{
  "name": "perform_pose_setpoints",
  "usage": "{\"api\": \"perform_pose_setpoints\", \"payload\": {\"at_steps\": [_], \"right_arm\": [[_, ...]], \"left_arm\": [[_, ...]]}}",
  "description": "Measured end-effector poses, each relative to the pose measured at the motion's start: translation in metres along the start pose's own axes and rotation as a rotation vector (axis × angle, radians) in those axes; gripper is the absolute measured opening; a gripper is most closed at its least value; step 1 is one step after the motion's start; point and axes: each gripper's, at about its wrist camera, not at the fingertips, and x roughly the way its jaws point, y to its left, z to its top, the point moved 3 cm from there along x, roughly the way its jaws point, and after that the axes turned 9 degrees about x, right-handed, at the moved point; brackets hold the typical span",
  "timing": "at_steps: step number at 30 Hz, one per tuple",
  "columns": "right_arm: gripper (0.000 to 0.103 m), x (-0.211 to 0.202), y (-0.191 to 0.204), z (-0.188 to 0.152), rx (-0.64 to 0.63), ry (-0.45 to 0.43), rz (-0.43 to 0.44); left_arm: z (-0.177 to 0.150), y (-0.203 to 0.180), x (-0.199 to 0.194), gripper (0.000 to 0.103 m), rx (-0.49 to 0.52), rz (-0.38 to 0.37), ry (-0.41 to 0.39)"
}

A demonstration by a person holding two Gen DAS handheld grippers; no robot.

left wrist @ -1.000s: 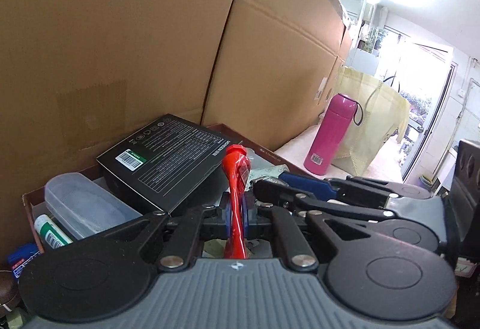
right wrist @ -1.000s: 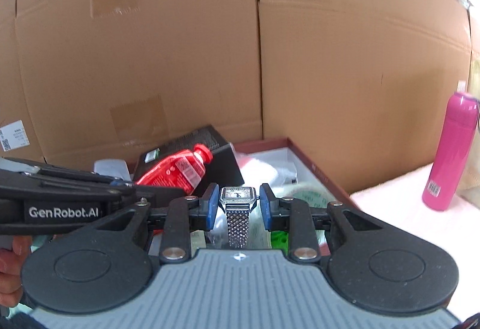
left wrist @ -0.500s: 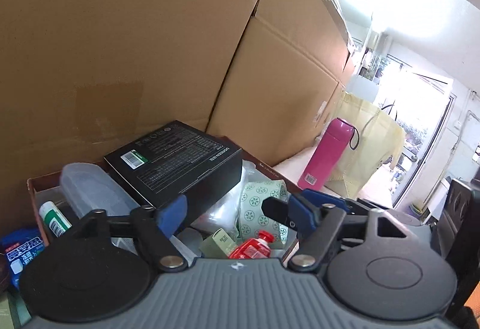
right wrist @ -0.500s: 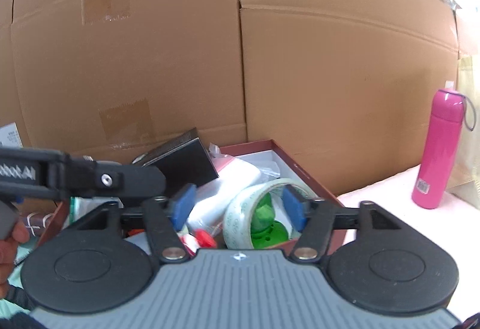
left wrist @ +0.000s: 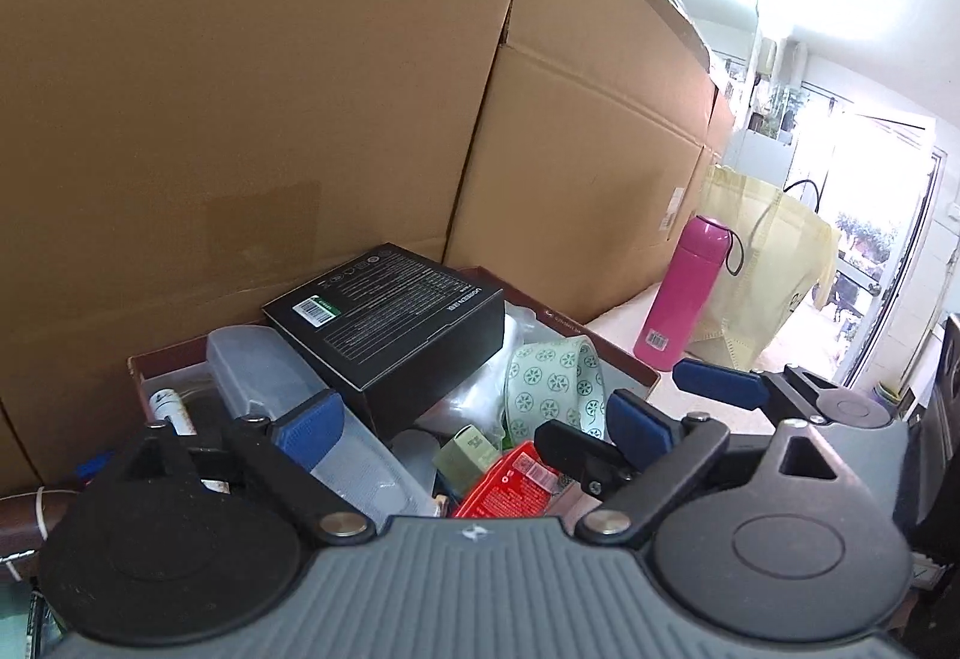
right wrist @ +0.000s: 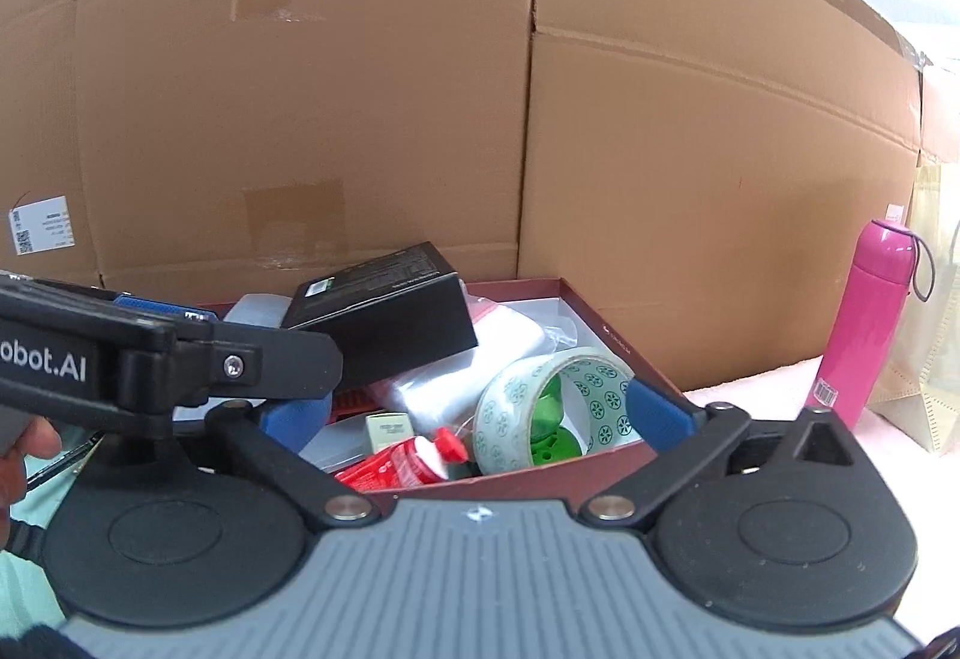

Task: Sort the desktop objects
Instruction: 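Open the left tool over the brown box while the right tool releases the watch inside, then move the right tool toward the white snack packet beside the white bowl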

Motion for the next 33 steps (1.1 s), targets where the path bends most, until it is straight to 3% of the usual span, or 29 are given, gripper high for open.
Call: {"api": "perform_pose_setpoints", "payload": {"at_steps": [10, 19, 26, 33], "right_arm": [[0.101, -0.034, 0.033, -0.001, -0.045, -0.013, 0.040], [0.101, -0.062, 0.066, -0.007, -0.064, -0.020, 0.082], [0.101, -0.085, 0.106, -0.030, -0.092, 0.015, 0.166], [0.101, -0.091, 0.158, -0.068, -0.130, 0.077, 0.254]], "left_arm": [[-0.005, -0.003, -0.037, 0.103, -0.004, 0.027, 0.023], [-0.016, -0.007, -0.076, 0.103, -0.011, 0.044, -0.009], [-0.055, 0.001, -0.120, 0.103, -0.048, 0.092, -0.082], [-0.107, 0.033, -0.159, 0.103, -0.223, 0.145, -0.057]]}}
